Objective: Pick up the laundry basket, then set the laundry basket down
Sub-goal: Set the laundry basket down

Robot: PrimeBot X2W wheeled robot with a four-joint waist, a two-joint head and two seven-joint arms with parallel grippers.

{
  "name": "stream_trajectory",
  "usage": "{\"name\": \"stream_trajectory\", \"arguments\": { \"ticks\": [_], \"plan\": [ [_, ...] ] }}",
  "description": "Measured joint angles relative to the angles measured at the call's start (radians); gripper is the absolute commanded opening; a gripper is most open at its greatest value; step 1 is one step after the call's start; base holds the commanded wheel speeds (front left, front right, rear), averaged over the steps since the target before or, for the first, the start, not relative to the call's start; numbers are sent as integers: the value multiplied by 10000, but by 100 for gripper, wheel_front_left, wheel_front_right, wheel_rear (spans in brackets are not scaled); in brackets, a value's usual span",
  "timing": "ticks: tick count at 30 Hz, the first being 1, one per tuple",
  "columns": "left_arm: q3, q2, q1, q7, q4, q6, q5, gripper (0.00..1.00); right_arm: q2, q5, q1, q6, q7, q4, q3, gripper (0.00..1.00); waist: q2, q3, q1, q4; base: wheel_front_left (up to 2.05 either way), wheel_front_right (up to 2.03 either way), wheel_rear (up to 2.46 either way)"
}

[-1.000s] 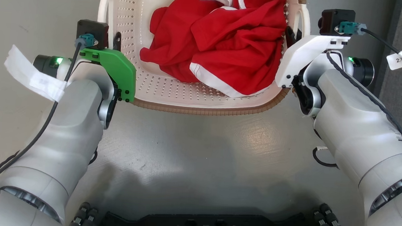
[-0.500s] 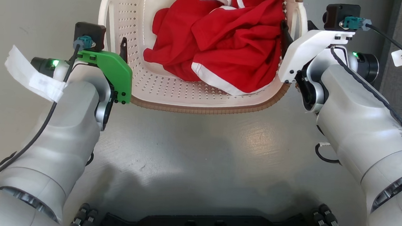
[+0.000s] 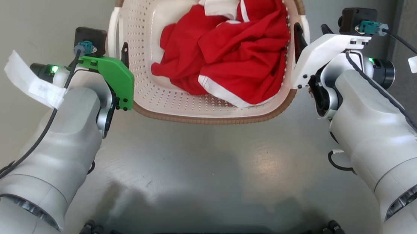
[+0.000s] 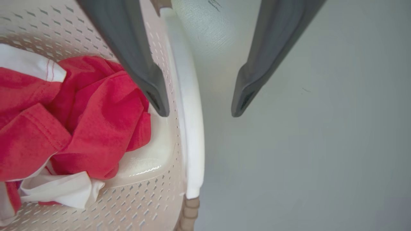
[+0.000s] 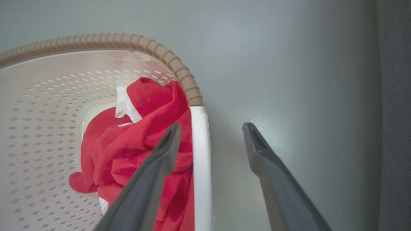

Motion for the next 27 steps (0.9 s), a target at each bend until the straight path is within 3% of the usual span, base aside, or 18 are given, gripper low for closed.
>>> {"name": "stream_trajectory", "arguments": {
  "ticks": [13,27],
  "plan": [
    [339,-2,685,-276,198,27,-412,100,2,113,575,27,-286,242,-27,100,0,-1286,0,36,0,0,0],
    [861,50,1655,-439,-798,-90,-577,100,6,305,1590,508,-625,-146,-169,100,0,-3171,0,34,0,0,0]
  ]
}}
